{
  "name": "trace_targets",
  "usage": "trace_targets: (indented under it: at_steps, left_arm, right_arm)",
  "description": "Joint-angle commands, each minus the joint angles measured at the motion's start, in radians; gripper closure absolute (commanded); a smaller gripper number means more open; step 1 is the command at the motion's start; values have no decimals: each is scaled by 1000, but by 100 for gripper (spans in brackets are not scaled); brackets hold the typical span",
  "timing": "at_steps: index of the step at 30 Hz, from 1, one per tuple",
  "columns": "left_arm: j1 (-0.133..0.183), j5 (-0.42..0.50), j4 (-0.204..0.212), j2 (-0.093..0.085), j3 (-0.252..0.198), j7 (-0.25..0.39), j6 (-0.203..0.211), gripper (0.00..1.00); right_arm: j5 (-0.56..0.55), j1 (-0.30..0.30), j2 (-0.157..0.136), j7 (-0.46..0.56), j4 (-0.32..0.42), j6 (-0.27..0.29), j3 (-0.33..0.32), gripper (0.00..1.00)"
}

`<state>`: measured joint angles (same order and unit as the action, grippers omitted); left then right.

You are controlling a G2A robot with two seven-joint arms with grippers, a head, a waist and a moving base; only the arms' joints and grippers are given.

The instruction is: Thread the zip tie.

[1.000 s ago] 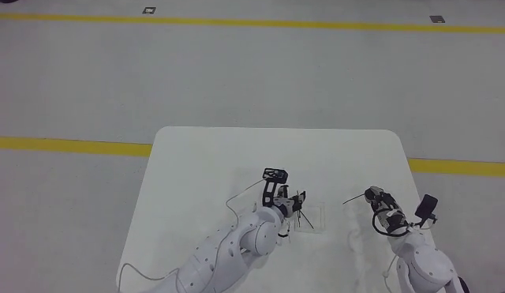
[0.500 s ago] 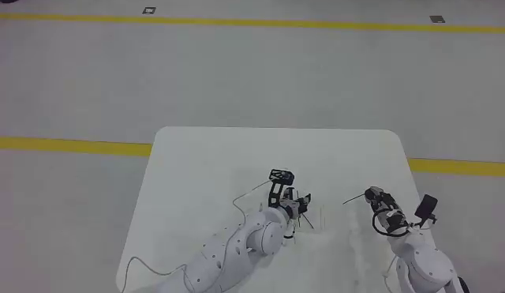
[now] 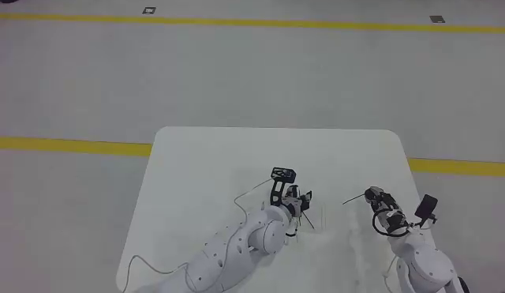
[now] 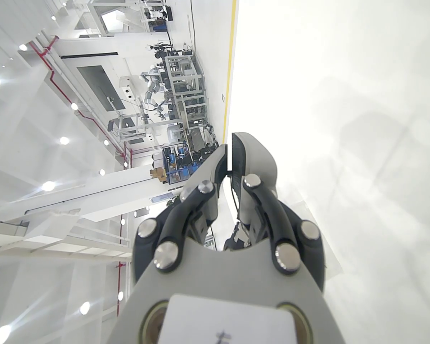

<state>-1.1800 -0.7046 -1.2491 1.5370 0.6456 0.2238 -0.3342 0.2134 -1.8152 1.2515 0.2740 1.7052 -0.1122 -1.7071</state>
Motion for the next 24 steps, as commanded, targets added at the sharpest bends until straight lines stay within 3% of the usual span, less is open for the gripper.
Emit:
trace_targets:
  at_steps: [1, 12, 15, 21, 24]
  left_arm:
    - [-1, -2, -3, 0, 2, 0, 0, 72]
    - [9, 0, 8, 3, 9, 5, 1, 78]
    - [13, 2, 14, 5, 9, 2, 0, 82]
    - [17, 6, 22, 9, 10, -4, -1, 100]
    - [17, 6, 24, 10, 10, -7, -1, 100]
  right_arm:
    - [-1, 0, 0, 0, 0, 0, 0, 100]
    - [2, -1, 0, -1, 0, 1, 0, 100]
    - [3, 0, 0, 0, -1, 2, -1, 100]
    - [4, 0, 0, 2, -2, 4, -1, 100]
    - [5, 2, -1, 4, -5, 4, -2, 100]
